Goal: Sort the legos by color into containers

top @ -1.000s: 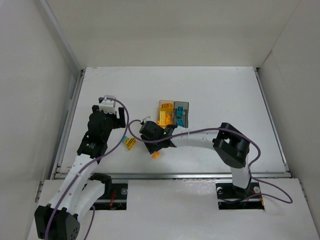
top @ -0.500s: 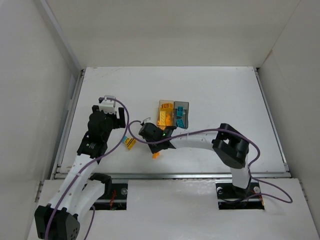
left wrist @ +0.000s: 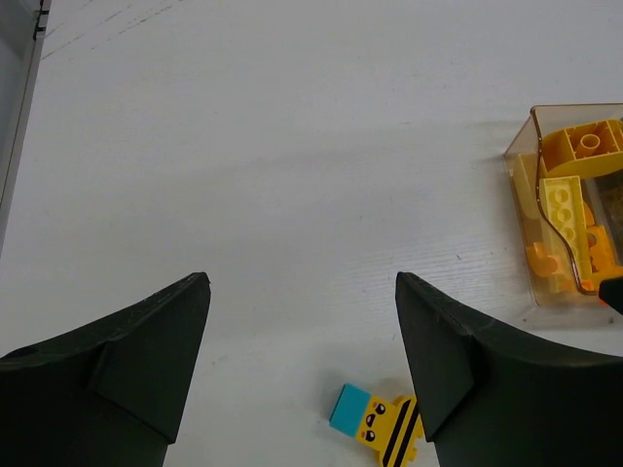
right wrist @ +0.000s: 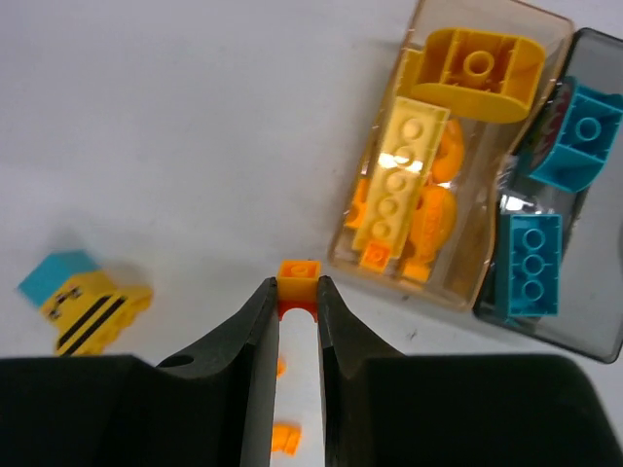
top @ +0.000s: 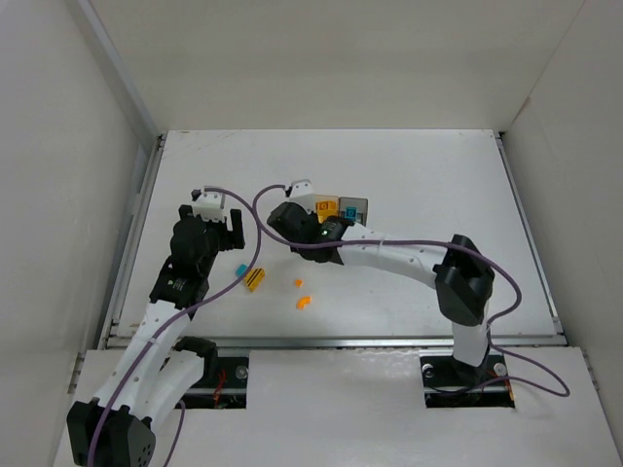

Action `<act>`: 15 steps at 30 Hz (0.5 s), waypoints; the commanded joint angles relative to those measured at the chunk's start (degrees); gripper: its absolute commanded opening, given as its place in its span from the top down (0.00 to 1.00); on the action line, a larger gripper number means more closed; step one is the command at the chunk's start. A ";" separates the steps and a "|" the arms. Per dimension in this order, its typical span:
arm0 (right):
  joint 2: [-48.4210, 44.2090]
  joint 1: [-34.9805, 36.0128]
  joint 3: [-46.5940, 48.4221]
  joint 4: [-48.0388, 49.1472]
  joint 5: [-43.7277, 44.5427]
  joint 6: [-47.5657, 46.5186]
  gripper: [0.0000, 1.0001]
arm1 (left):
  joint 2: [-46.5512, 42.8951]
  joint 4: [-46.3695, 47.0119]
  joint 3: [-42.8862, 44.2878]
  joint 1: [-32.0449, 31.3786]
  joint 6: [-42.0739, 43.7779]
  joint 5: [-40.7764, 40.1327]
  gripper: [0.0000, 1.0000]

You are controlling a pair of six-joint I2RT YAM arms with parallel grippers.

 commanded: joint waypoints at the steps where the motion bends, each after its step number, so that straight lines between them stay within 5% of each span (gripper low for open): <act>1: 4.20 -2.52 3.42 -5.29 5.43 1.24 1.00 | -0.77 1.63 -0.17 0.05 -0.17 -0.10 0.26; 15: 6.67 -9.03 -1.13 -2.92 0.26 5.72 1.00 | -1.30 1.63 -0.70 0.05 -0.17 -0.10 0.25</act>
